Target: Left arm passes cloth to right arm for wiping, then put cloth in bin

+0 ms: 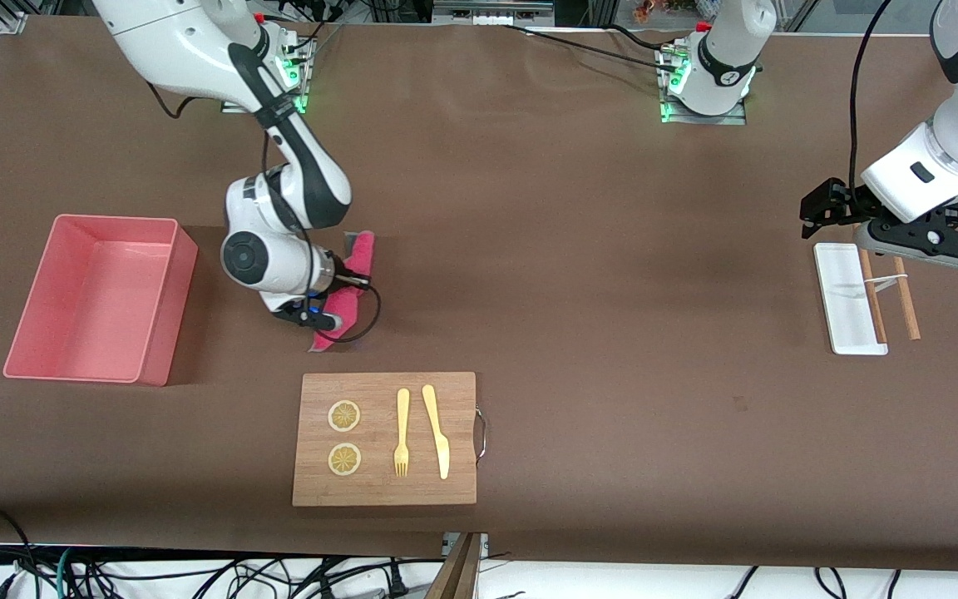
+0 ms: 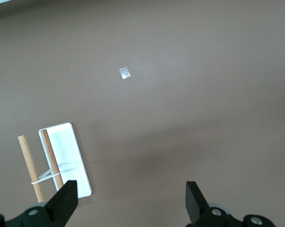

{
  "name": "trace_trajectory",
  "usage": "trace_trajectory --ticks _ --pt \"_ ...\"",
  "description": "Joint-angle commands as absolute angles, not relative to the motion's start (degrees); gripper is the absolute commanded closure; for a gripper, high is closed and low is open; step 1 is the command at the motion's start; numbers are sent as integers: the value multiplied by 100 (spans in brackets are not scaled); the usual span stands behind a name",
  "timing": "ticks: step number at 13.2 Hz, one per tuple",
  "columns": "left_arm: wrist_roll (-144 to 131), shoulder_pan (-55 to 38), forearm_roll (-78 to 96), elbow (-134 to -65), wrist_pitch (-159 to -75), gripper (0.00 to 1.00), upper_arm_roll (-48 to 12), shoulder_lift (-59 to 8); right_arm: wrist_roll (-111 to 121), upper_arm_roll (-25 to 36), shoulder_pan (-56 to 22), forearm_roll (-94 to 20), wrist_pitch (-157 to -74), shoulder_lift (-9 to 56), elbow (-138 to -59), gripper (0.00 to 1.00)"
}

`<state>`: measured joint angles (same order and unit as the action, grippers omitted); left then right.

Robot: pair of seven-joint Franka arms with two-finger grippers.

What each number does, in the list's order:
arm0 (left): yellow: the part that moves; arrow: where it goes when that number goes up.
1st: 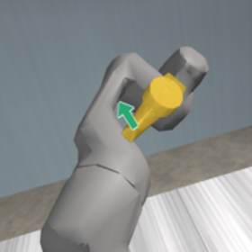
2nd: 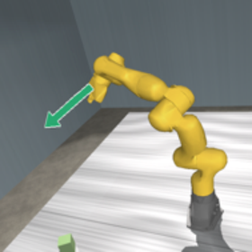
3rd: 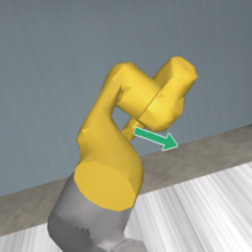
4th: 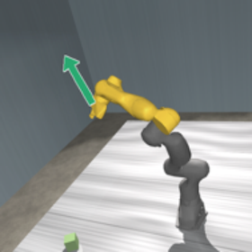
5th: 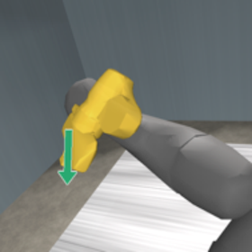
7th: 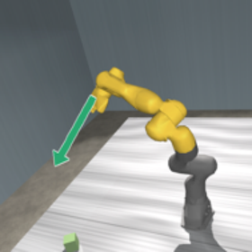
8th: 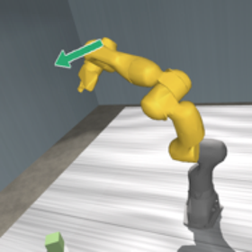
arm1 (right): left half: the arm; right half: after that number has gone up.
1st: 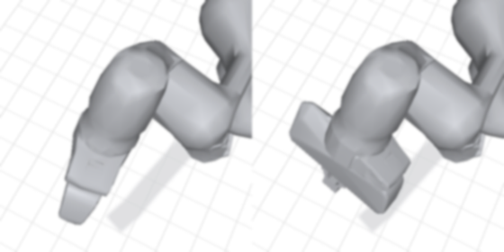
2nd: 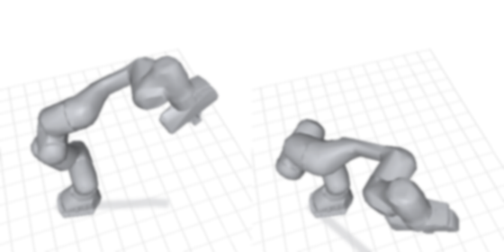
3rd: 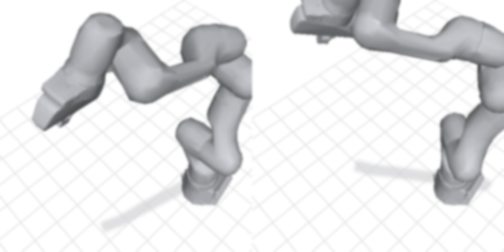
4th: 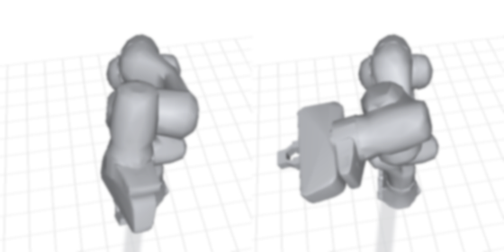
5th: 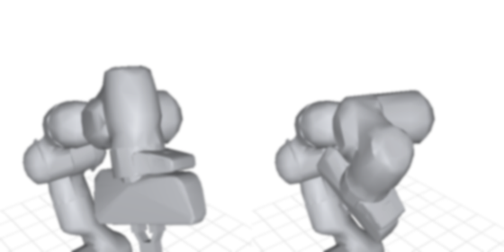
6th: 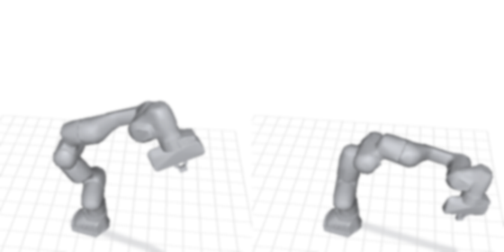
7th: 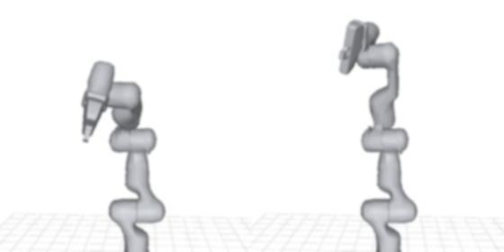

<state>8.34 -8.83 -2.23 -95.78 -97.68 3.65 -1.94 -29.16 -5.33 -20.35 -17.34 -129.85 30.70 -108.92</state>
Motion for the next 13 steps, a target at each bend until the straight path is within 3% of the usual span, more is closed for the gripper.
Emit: trace_trajectory --ticks 1,6,13 --pt "940 -967 -308 -9396 -9624 0 439 -272 -3487 -554 -2389 -2099 -12973 3418 -10294 100" --pt "976 -958 -308 -9404 -9624 0 439 -272 -4491 -597 -2760 -2285 -12894 3621 -9493 100" --pt "993 -914 -308 -9396 -9615 0 439 -272 -2719 -589 -1786 -2294 -12332 3735 -9817 100"
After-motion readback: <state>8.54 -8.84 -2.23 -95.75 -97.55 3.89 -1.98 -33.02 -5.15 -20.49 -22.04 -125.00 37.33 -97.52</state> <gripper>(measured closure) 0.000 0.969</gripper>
